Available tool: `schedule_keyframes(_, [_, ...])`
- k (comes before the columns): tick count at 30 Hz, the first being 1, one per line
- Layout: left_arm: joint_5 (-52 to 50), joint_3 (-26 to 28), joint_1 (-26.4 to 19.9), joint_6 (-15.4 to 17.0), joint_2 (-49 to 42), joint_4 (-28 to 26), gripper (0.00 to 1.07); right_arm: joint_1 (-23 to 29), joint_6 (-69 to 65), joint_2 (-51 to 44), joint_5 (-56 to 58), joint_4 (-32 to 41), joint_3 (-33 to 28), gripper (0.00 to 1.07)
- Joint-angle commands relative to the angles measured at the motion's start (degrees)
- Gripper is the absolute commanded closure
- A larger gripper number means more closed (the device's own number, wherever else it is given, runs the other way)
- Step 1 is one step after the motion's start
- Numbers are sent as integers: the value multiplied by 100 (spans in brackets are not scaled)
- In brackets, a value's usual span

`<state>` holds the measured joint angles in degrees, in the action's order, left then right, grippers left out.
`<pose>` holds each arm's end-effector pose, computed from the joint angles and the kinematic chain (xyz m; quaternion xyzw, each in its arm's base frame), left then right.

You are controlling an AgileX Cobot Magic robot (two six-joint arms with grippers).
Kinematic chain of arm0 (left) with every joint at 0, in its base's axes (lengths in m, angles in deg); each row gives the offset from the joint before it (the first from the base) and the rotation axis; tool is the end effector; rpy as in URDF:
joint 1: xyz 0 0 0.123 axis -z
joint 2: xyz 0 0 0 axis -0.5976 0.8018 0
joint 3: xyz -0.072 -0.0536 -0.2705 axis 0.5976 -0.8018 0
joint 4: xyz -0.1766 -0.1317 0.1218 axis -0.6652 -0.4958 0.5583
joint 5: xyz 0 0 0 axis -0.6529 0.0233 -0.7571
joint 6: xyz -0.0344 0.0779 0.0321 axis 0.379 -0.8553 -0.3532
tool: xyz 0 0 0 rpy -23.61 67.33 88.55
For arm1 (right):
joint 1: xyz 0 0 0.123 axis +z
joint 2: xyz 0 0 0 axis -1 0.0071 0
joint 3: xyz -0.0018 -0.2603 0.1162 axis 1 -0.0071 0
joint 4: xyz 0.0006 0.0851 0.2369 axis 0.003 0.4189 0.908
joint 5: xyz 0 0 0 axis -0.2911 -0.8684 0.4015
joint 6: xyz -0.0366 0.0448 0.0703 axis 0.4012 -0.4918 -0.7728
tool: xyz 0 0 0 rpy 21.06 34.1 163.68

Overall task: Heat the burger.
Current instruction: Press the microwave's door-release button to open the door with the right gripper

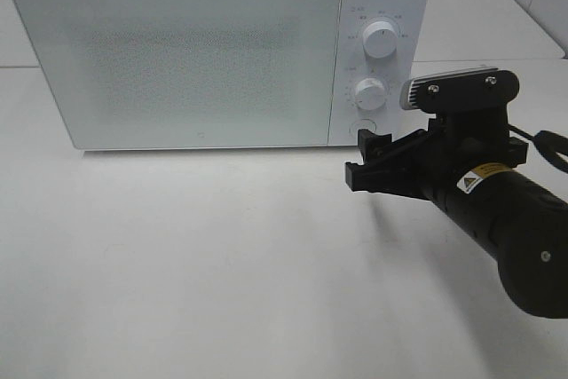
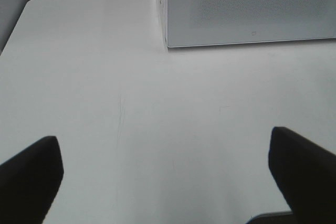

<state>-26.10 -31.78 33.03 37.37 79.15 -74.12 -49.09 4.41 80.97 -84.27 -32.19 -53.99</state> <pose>-0.0090 -0.0122 0.2813 0.0307 0.8514 -0.0226 0.5232 0.2257 0.1248 0.1474 -0.0458 0.7908 0.0137 0.6102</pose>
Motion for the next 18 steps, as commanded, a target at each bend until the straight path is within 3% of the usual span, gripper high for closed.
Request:
schedule_keyframes(1, [-80, -17, 11, 6, -29, -34, 7, 172, 34, 143, -132, 223, 138, 31])
schedule_keyframes(11, [-80, -17, 11, 6, -29, -34, 7, 172, -819, 160, -138, 201, 143, 33])
schedule_keyframes(18, [-80, -17, 11, 6, -29, -34, 7, 172, -3243, 160, -57, 178, 143, 42])
